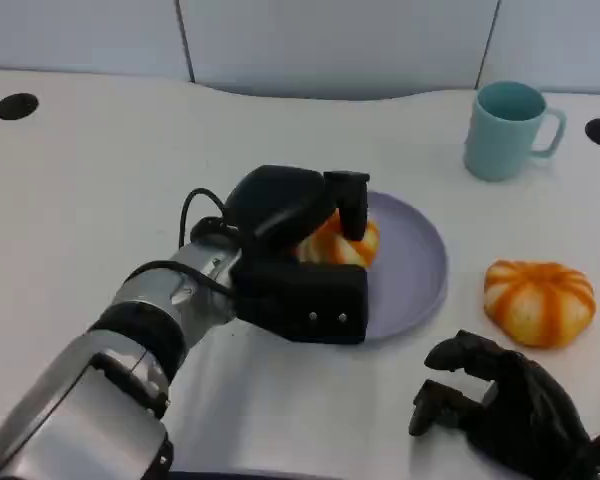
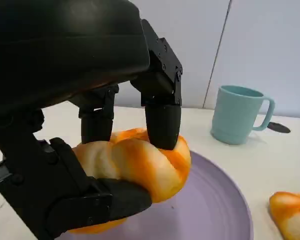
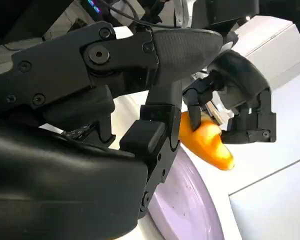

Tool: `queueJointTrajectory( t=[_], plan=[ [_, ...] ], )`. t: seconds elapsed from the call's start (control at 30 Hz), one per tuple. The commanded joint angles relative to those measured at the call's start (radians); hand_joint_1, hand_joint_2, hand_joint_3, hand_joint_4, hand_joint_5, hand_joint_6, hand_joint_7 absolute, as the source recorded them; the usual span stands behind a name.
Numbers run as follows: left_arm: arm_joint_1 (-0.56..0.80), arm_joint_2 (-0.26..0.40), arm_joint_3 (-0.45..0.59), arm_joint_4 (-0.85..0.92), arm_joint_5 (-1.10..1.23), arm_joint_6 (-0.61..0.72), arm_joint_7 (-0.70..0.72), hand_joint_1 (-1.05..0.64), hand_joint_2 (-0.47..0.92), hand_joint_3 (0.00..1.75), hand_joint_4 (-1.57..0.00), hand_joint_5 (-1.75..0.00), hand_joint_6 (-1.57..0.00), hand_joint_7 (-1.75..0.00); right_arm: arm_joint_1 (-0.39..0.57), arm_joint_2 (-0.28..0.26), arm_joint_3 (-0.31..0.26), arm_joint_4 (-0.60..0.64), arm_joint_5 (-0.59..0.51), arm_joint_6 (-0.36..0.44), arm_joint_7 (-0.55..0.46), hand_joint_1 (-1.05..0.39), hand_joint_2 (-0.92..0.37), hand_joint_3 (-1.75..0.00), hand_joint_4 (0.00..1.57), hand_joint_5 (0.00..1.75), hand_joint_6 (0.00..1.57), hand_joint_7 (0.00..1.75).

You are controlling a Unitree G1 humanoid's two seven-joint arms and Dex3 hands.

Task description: Grasp the bread from the table and place it into the plate.

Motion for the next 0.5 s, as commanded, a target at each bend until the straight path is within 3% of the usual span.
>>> queueJointTrajectory(
  t=[0.03, 0.2, 0.23, 0.37, 0.4, 0.5],
  plan=[
    [-0.034, -0.004, -0.036, 0.01, 0.037, 0.029, 0.03, -0.24, 0.3, 1.41, -1.13, -1.75, -0.87, -1.75, 0.032, -0.002, 0.001, 0.054, -0.013, 0.016, 0.004, -0.47, -0.92, -0.28, 0.87, 1.19, 0.89, 0.73],
    [-0.036, -0.01, -0.048, 0.015, 0.048, 0.029, 0.032, -0.27, 0.32, 1.43, -1.12, -1.75, -0.87, -1.75, 0.022, 0.0, -0.01, 0.078, -0.001, 0.012, 0.027, -0.46, -0.92, -0.28, 0.88, 1.16, 0.89, 0.71],
    [-0.037, -0.011, -0.052, 0.016, 0.051, 0.032, 0.027, -0.32, 0.35, 1.32, -1.09, -1.75, -0.84, -1.75, 0.023, 0.001, -0.01, 0.078, 0.0, 0.011, 0.031, -0.46, -0.92, -0.28, 0.89, 1.16, 0.89, 0.71],
    [-0.045, -0.014, -0.043, 0.02, 0.029, 0.032, -0.065, -0.52, 0.63, 0.6, -0.64, -1.75, -0.42, -1.75, 0.029, 0.002, -0.006, 0.066, -0.009, 0.007, 0.014, -0.46, -0.92, -0.3, 0.88, 1.14, 0.89, 0.71],
    [-0.05, -0.014, -0.046, 0.018, 0.029, 0.032, -0.087, -0.6, 0.74, 0.4, -0.42, -1.75, -0.25, -1.73, 0.032, 0.003, -0.004, 0.057, -0.013, 0.011, 0.003, -0.47, -0.92, -0.3, 0.89, 1.14, 0.9, 0.71],
    [-0.058, -0.015, -0.051, 0.012, 0.034, 0.037, -0.117, -0.7, 0.87, 0.12, -0.11, -1.74, -0.09, -1.6, 0.034, 0.004, -0.001, 0.051, -0.014, 0.015, -0.006, -0.48, -0.92, -0.29, 0.9, 1.13, 0.91, 0.7]
  ],
)
